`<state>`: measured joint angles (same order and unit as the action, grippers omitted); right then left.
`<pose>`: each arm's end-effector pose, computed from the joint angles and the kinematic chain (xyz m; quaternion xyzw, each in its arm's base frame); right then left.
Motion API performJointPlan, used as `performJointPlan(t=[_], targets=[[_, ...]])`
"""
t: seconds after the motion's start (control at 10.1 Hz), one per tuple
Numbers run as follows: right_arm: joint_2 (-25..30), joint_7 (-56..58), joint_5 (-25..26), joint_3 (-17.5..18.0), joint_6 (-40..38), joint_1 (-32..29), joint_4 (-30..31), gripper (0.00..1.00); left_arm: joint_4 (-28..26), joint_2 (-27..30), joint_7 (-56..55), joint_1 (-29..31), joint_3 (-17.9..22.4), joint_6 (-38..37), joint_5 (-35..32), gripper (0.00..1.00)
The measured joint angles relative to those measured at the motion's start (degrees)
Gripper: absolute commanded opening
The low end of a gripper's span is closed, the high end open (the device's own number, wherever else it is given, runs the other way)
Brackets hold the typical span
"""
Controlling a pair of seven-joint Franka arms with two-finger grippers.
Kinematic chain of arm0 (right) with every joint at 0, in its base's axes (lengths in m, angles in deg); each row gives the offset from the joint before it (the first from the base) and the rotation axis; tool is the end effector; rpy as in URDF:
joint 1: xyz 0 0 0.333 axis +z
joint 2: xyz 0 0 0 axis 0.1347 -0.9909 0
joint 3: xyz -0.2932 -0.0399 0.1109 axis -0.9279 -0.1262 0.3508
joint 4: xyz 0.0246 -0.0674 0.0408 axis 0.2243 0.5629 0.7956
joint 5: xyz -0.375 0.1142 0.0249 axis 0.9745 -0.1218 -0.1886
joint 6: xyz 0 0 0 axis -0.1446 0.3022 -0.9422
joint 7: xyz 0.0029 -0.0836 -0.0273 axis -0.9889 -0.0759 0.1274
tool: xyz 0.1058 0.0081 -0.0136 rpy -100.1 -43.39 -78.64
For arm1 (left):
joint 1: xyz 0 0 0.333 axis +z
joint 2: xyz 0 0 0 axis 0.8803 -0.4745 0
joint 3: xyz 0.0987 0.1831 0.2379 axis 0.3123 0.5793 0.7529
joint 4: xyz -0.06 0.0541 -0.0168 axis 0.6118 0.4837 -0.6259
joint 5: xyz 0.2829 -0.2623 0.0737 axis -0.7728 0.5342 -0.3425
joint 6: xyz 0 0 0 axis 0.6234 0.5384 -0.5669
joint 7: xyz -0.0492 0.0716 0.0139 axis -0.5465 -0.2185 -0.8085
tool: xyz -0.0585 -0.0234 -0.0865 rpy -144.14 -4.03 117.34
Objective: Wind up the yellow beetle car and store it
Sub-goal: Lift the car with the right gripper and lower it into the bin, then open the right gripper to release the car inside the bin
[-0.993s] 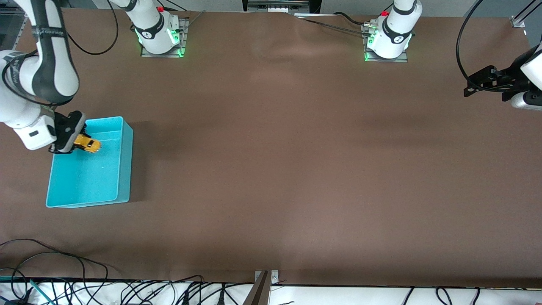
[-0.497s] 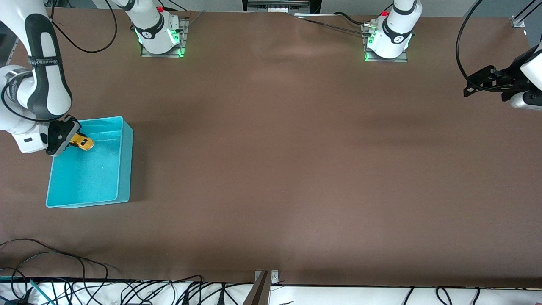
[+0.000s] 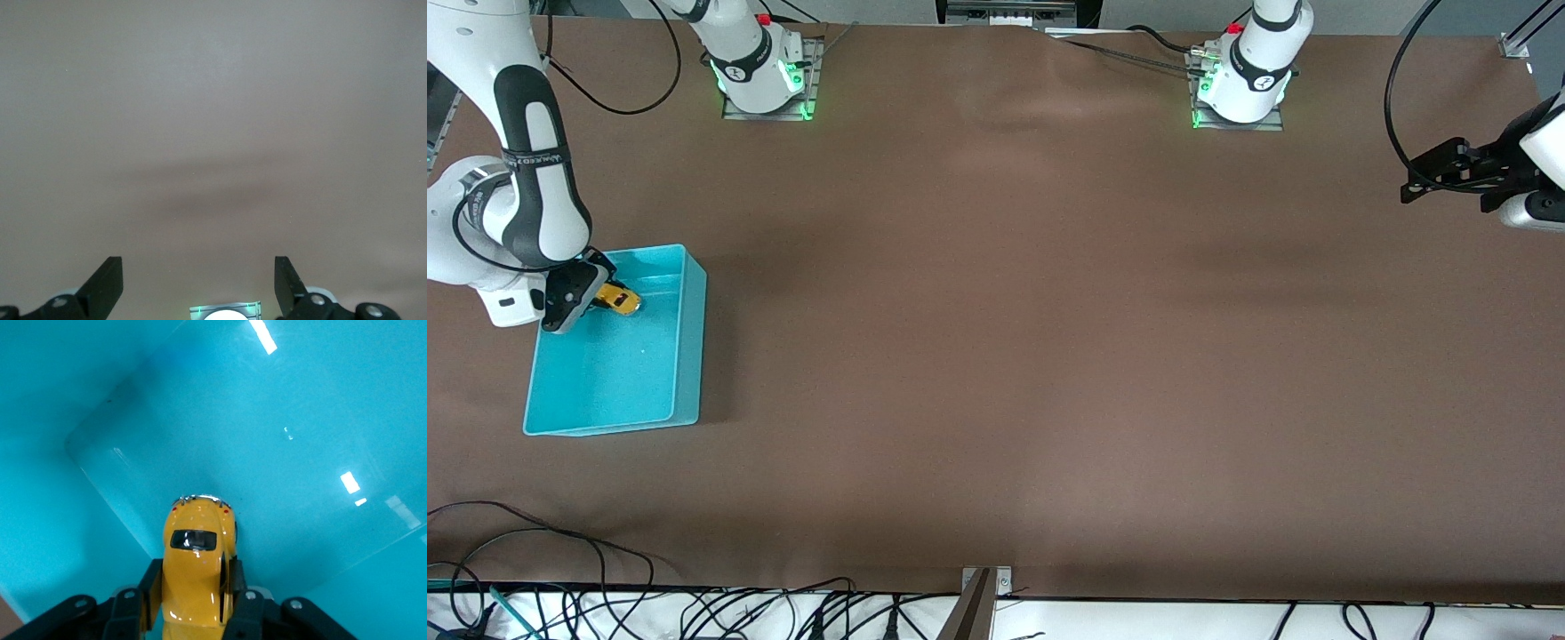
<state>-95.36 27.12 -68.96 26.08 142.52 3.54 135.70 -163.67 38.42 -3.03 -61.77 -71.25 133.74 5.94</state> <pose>0.5377 -0.1947 0.2293 -0.8722 -0.4831 0.0562 0.0520 0.5496 0.0033 0.6267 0.9965 -0.0452 -0.0688 0.0146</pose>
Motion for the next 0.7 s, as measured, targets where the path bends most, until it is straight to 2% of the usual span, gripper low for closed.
performJointPlan(t=[0.2,0.3,0.5,0.6,0.7], targets=[[-0.77,1.04,-2.46,0.05,0.02,-0.04,-0.04,0.0,-0.04,0.0,0.0,0.01,0.03,-0.02,0.0,1.0],[-1.26,1.48,-3.14,0.08,0.04,-0.04,-0.1,0.08,-0.08,0.0,0.0,0.02,0.04,-0.03,0.0,1.0],[-1.82,1.56,-3.31,0.1,0.15,-0.04,-0.66,0.42,-0.15,0.0,0.0,0.02,0.05,-0.03,0.0,1.0],[-1.87,1.56,-3.32,0.11,0.15,-0.04,-0.99,0.52,-0.19,0.0,0.0,0.02,0.05,-0.03,0.0,1.0],[-1.87,1.55,-3.33,0.11,0.15,-0.04,-1.34,0.58,-0.21,0.0,0.0,0.02,0.05,-0.03,0.0,1.0]])
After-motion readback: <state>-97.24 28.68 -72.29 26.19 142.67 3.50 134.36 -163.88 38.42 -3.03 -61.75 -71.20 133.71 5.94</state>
